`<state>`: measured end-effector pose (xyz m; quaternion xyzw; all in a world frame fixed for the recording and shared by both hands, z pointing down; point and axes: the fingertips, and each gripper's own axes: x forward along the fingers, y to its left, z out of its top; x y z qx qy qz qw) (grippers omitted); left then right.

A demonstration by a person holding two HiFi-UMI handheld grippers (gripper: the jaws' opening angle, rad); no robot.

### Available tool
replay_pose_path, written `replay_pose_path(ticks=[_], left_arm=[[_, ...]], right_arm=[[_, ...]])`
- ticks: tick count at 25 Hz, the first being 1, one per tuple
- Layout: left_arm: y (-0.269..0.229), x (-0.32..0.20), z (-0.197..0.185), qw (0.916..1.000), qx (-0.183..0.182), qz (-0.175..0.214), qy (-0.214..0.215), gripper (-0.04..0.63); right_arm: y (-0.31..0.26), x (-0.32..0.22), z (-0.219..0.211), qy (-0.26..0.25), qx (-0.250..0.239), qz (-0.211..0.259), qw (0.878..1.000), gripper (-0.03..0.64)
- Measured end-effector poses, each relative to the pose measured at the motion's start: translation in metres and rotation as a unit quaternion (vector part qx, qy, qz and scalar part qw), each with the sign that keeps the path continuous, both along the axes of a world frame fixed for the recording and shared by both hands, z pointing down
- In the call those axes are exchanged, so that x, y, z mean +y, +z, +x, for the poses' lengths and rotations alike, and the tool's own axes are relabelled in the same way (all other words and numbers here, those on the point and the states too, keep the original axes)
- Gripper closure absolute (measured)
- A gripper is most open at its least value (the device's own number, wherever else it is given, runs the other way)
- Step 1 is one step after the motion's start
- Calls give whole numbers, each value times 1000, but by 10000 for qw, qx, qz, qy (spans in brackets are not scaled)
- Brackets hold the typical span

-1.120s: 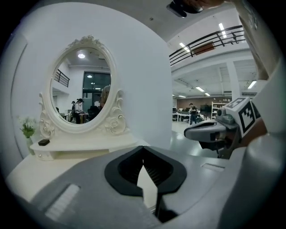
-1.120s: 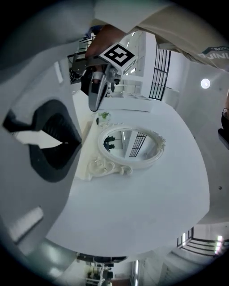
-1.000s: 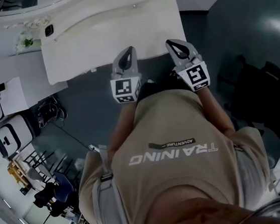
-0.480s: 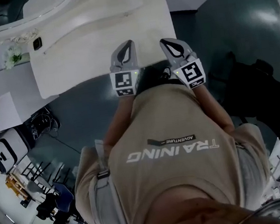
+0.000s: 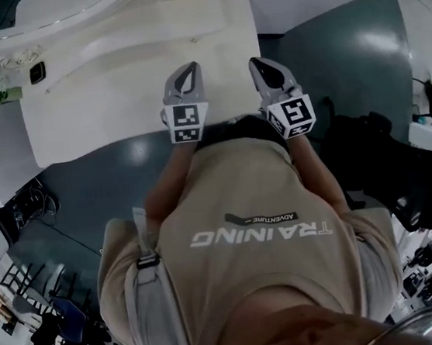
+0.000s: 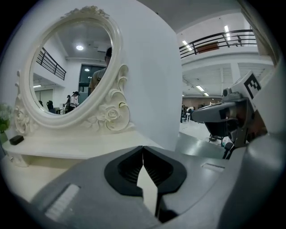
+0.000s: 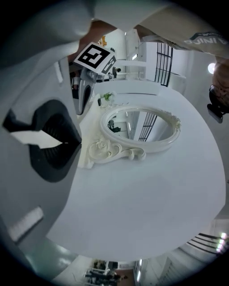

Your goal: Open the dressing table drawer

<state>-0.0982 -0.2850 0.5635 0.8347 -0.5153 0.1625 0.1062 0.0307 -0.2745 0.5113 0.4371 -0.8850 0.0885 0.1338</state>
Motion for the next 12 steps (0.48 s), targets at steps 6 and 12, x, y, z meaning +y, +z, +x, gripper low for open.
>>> replay_pose_path(ticks=[6,12], left_arm=[[43,-21,-2,9973,344,-552,-328,586],[87,-54,4,9932,316,-915,-647,442]], right_arm=[[24,-2,-1,-95,43,-238,9997,614],[32,-17,3,-352,21,-290,9990,614]])
